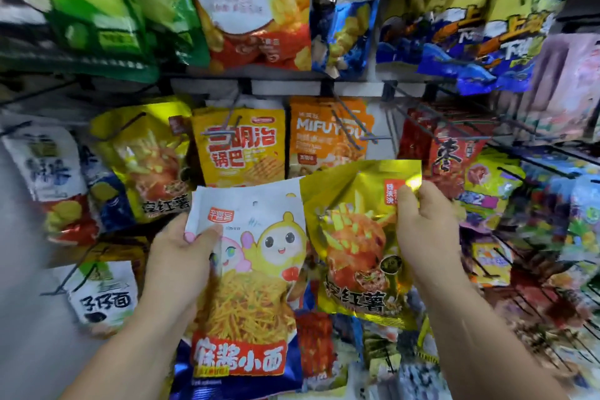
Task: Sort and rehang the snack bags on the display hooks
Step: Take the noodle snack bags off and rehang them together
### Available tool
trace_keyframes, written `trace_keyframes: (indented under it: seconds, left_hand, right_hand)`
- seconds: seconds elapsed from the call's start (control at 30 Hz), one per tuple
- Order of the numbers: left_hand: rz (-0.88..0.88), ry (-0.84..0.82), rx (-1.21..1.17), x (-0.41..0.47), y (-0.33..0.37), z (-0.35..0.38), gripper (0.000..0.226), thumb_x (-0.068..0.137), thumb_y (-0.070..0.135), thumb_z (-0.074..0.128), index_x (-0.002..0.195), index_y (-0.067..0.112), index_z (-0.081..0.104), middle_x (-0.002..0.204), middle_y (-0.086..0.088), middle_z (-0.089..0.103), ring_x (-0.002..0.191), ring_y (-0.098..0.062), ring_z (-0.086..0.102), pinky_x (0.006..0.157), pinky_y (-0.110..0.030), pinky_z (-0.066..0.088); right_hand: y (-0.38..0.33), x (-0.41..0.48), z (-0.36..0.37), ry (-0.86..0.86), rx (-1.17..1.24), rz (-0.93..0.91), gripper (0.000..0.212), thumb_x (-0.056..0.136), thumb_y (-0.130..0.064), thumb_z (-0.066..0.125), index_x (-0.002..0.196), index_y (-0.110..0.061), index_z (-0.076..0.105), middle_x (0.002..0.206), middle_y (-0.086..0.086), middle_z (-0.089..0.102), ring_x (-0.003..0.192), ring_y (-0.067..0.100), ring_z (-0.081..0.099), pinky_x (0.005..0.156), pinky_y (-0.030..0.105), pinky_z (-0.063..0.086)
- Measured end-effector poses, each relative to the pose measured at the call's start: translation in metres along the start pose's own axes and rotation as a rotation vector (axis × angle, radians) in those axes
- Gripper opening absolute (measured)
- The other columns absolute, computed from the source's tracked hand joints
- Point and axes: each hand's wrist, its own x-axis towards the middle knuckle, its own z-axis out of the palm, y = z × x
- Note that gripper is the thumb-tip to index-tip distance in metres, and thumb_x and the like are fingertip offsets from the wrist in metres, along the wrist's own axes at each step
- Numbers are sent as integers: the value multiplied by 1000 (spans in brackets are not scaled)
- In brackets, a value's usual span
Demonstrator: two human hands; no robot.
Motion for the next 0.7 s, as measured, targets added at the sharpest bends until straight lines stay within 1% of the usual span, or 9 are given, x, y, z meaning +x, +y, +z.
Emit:
trace_keyframes:
  seconds: [0.1, 0.17, 0.27, 0.33, 0.4, 0.47, 0.53, 0.6, 0.7]
  left_hand:
    - [-38, 7, -33, 8, -3, -41, 25, 97, 11, 65, 95, 32, 78, 94, 3, 81, 90, -28, 76, 87, -61, 58]
    - [-62, 11, -78, 13, -5, -66, 25, 97, 6, 63, 94, 26, 78, 93, -3, 81, 88, -33, 76, 85, -58, 57]
    - [-86, 26, -132, 22, -7, -103, 22, 98, 4, 60, 103, 18, 76, 96, -10, 80, 88, -36, 76, 84, -53, 57]
    - [-110, 42, -161, 29, -9, -129, 20, 99, 5, 60, 109, 14, 74, 98, -11, 80, 88, -35, 77, 85, -52, 59]
    - [-134, 57, -184, 33, -9, -152, 18, 99, 6, 60, 109, 13, 74, 99, -13, 80, 91, -38, 76, 89, -57, 57]
    - [-148, 73, -192, 37, -9, -172, 17, 99, 6, 60, 106, 11, 74, 99, -15, 79, 94, -41, 75, 92, -65, 55]
    - [-159, 90, -192, 40, -8, -191, 17, 98, 5, 60, 106, 10, 74, 100, -17, 79, 96, -44, 74, 93, -69, 52]
    - [-170, 101, -190, 42, -8, -208, 17, 98, 6, 61, 107, 10, 75, 101, -18, 79, 98, -46, 73, 93, -72, 50]
    - [-166, 103, -166, 43, -6, -232, 17, 93, 14, 67, 108, 14, 75, 102, -18, 79, 96, -47, 74, 91, -78, 47]
  right_hand:
    - [-28, -8, 32, -32, -61, -53, 44, 100, -22, 60, 64, -16, 35, 57, -3, 32, 46, 7, 33, 46, 24, 21]
    - [-46, -12, 51, -23, -90, -78, 50, 98, -23, 63, 60, -21, 32, 54, -5, 29, 45, 8, 35, 47, 29, 21]
    - [-68, -20, 78, -9, -115, -107, 52, 97, -27, 67, 60, -20, 32, 54, -2, 30, 45, 11, 30, 46, 28, 22]
    - [-80, -28, 99, -19, -144, -138, 54, 91, -34, 74, 58, -20, 33, 55, -1, 29, 47, 12, 29, 48, 25, 27]
    - [-86, -35, 121, -40, -144, -131, 58, 82, -42, 81, 56, -20, 34, 54, -1, 29, 47, 13, 30, 49, 22, 30]
    - [-92, -41, 142, -80, -116, -106, 55, 74, -49, 85, 55, -15, 46, 52, 4, 43, 48, 17, 40, 47, 22, 32]
    - [-94, -43, 161, -123, -63, -87, 49, 74, -51, 84, 58, -12, 59, 53, 3, 58, 48, 17, 48, 51, 34, 41]
    - [-100, -44, 176, -163, -34, -90, 49, 80, -49, 82, 57, -14, 57, 49, -2, 55, 46, 17, 44, 50, 37, 40]
    - [-109, -39, 195, -252, -58, -97, 61, 80, -66, 65, 76, -5, 61, 68, 20, 61, 57, 29, 53, 62, 53, 52]
